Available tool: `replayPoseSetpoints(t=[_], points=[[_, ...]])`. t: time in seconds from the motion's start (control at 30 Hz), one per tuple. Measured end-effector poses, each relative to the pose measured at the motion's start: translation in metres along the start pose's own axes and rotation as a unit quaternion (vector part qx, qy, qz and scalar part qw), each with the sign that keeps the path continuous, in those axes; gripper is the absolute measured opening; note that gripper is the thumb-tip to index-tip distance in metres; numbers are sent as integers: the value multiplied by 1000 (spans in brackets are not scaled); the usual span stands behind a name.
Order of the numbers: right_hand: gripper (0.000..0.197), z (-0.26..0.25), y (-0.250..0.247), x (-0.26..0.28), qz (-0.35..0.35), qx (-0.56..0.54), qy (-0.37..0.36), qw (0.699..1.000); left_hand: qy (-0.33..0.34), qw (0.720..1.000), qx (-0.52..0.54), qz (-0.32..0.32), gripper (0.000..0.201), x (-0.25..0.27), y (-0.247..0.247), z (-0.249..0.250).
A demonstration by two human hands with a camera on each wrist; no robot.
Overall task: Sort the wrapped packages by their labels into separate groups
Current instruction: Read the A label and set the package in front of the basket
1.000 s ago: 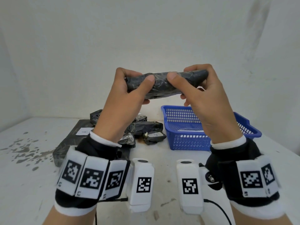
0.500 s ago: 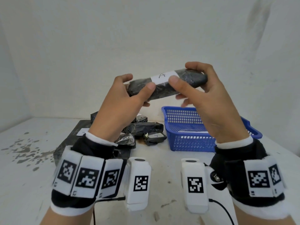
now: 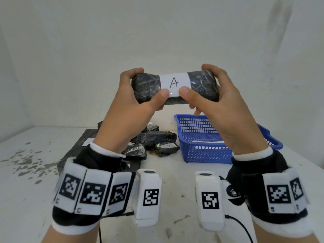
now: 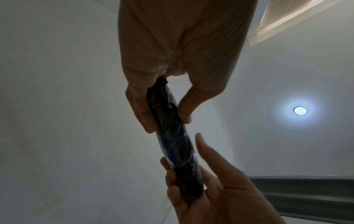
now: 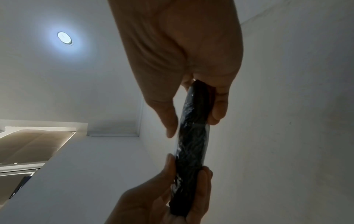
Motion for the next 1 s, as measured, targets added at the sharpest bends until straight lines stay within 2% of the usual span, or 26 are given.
replayPoseSetpoints(t=[0.3, 0.5, 0.8, 0.93, 1.0], points=[[50, -2, -3, -1, -20, -37, 1, 999, -13, 999, 39, 2, 51, -3, -5, -1], [40, 0, -5, -2, -33, -39, 18, 999, -36, 999, 34, -19, 49, -3, -5, -6], [9, 1, -8, -2, -22, -51, 34, 998, -47, 994, 97, -6, 17, -6, -4, -4], [14, 3, -8, -3, -14, -40, 32, 999, -43, 994, 103, -10, 10, -5, -2, -3], [15, 2, -7, -3, -12, -27, 30, 999, -39, 994, 98, -9, 14, -4, -2, -2]])
Point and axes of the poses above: each hand's wrist, its own x-axis away from the middle knuckle, its own y-axis out of the palm, z = x × y, the point moved 9 cm from there along -x, towards the middle knuckle, and after that the axes turned 9 degrees about -x, right-handed, at the moved point
